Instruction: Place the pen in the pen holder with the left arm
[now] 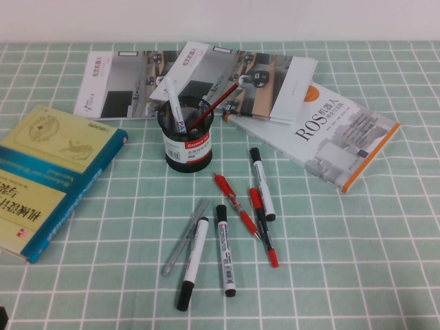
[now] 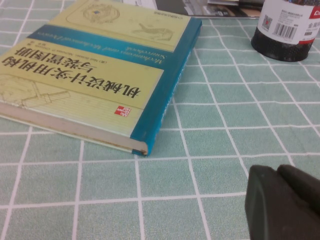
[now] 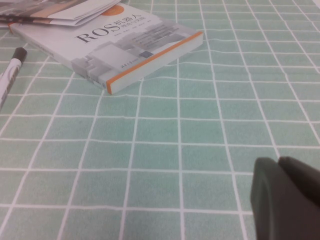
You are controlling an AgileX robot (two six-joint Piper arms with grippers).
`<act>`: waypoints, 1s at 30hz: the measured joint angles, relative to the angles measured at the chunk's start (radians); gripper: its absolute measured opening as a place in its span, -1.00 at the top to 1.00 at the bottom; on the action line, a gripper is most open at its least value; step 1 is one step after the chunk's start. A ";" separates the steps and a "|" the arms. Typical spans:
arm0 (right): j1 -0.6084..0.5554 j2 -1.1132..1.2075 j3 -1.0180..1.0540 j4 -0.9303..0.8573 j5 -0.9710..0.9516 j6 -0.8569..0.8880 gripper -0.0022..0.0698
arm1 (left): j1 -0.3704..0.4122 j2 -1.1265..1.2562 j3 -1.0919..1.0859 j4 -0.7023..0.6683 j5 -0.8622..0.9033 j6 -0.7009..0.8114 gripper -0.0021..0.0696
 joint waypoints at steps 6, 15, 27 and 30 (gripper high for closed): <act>0.000 0.000 0.000 0.000 0.000 0.000 1.00 | 0.000 0.000 0.004 -0.055 -0.068 -0.041 0.95; 0.000 0.000 0.000 0.000 0.000 0.000 1.00 | 0.000 0.000 0.005 -0.244 -0.279 -0.122 0.95; 0.000 0.000 0.000 0.000 0.000 0.000 1.00 | 0.000 0.167 -0.191 -0.296 -0.079 -0.151 0.95; 0.000 0.000 0.000 0.000 0.000 0.000 1.00 | 0.000 0.290 -0.311 -0.296 -0.004 -0.115 0.95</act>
